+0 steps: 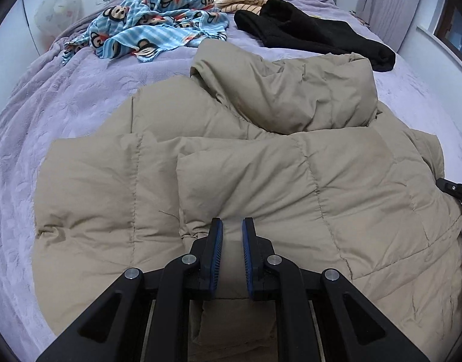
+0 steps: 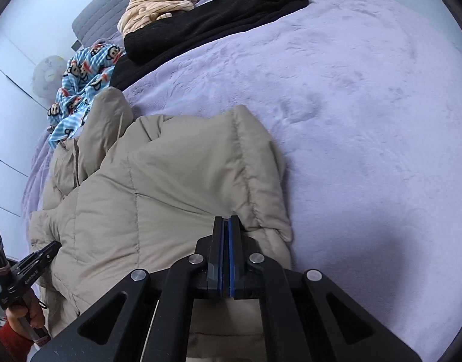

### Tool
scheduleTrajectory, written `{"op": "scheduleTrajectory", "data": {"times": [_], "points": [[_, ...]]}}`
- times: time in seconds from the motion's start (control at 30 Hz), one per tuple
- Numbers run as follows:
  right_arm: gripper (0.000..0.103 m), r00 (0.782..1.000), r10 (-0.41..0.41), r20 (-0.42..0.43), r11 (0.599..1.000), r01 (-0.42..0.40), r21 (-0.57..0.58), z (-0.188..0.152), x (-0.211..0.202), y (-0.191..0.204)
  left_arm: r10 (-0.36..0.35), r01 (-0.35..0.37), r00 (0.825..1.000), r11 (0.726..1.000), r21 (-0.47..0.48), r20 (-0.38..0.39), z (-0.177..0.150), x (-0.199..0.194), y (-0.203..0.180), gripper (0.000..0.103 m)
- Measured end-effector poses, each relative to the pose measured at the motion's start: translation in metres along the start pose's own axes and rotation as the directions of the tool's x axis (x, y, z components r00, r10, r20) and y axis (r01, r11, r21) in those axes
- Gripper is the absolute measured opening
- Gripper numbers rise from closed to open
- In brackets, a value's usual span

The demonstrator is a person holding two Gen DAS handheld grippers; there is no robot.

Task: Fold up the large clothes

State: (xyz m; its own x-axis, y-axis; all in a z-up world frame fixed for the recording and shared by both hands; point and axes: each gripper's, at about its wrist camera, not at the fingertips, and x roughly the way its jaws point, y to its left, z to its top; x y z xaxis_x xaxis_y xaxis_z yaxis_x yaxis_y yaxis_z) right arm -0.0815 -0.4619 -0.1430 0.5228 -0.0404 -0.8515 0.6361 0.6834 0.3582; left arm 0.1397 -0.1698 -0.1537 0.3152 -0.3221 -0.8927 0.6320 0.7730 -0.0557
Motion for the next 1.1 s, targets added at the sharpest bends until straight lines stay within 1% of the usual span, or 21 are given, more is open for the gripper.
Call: {"op": "scheduleTrajectory", "data": {"times": [0.03, 0.1, 0.2, 0.4, 0.53, 0.67, 0.73, 0.77, 0.8, 0.87, 0.9, 0.97, 1.1], "points": [[0.0, 1.0, -0.011, -0.001, 1.0, 0.011, 0.007, -0.002, -0.006, -0.003, 0.009, -0.009, 1.0, 1.0, -0.009, 0.003, 0.0, -0.006, 0.002, 0.015], [0.005, 1.0, -0.025, 0.002, 0.999, 0.024, 0.024, -0.007, -0.018, -0.007, 0.03, -0.029, 0.999, 0.999, -0.033, 0.019, 0.0, -0.018, 0.009, 0.015], [0.005, 0.999, -0.035, 0.013, 0.999, 0.034, 0.028, -0.016, -0.037, -0.007, 0.058, -0.057, 0.998, 0.997, -0.061, 0.028, -0.003, -0.034, 0.019, 0.015], [0.006, 0.999, -0.041, 0.014, 0.998, 0.04, 0.049, -0.037, -0.058, -0.005, 0.091, -0.09, 0.996, 0.994, -0.067, 0.017, -0.021, -0.055, 0.029, 0.015], [0.006, 0.998, -0.068, -0.008, 0.997, 0.068, 0.046, -0.049, -0.059, -0.004, 0.088, -0.089, 0.996, 0.992, -0.088, -0.013, -0.034, -0.058, 0.029, 0.015], [0.006, 0.994, -0.105, 0.015, 0.994, 0.104, 0.033, -0.054, -0.067, -0.003, 0.048, -0.042, 0.998, 0.993, -0.112, 0.051, -0.033, -0.067, 0.025, 0.015], [0.006, 0.991, -0.123, 0.045, 0.992, 0.123, 0.017, -0.054, -0.073, 0.001, 0.027, -0.021, 0.998, 0.994, -0.103, 0.055, -0.03, -0.064, 0.018, 0.015], [0.006, 0.989, -0.132, 0.059, 0.991, 0.132, 0.01, -0.055, -0.077, 0.004, 0.026, -0.022, 0.998, 0.996, -0.089, 0.052, -0.03, -0.061, 0.014, 0.015], [0.006, 0.988, -0.136, 0.067, 0.991, 0.136, 0.005, -0.056, -0.08, 0.007, 0.03, -0.028, 0.999, 0.997, -0.066, 0.031, -0.031, -0.054, 0.01, 0.015], [0.006, 0.991, -0.121, 0.062, 0.993, 0.121, 0.005, -0.059, -0.084, 0.011, 0.06, -0.061, 0.997, 0.998, -0.032, -0.045, -0.039, -0.035, 0.004, 0.015], [0.006, 0.992, -0.111, 0.054, 0.994, 0.111, 0.007, -0.061, -0.086, 0.012, 0.061, -0.063, 0.996, 0.998, -0.03, -0.065, -0.044, -0.028, 0.004, 0.015], [0.006, 0.995, -0.098, 0.036, 0.995, 0.098, 0.003, -0.067, -0.088, 0.015, 0.066, -0.069, 0.995, 0.997, -0.03, -0.07, -0.049, -0.029, 0.004, 0.015], [0.006, 0.998, -0.068, -0.001, 0.998, 0.068, 0.013, -0.08, -0.095, 0.015, 0.077, -0.081, 0.995, 0.995, -0.056, -0.067, -0.053, -0.049, 0.004, 0.015]]}}
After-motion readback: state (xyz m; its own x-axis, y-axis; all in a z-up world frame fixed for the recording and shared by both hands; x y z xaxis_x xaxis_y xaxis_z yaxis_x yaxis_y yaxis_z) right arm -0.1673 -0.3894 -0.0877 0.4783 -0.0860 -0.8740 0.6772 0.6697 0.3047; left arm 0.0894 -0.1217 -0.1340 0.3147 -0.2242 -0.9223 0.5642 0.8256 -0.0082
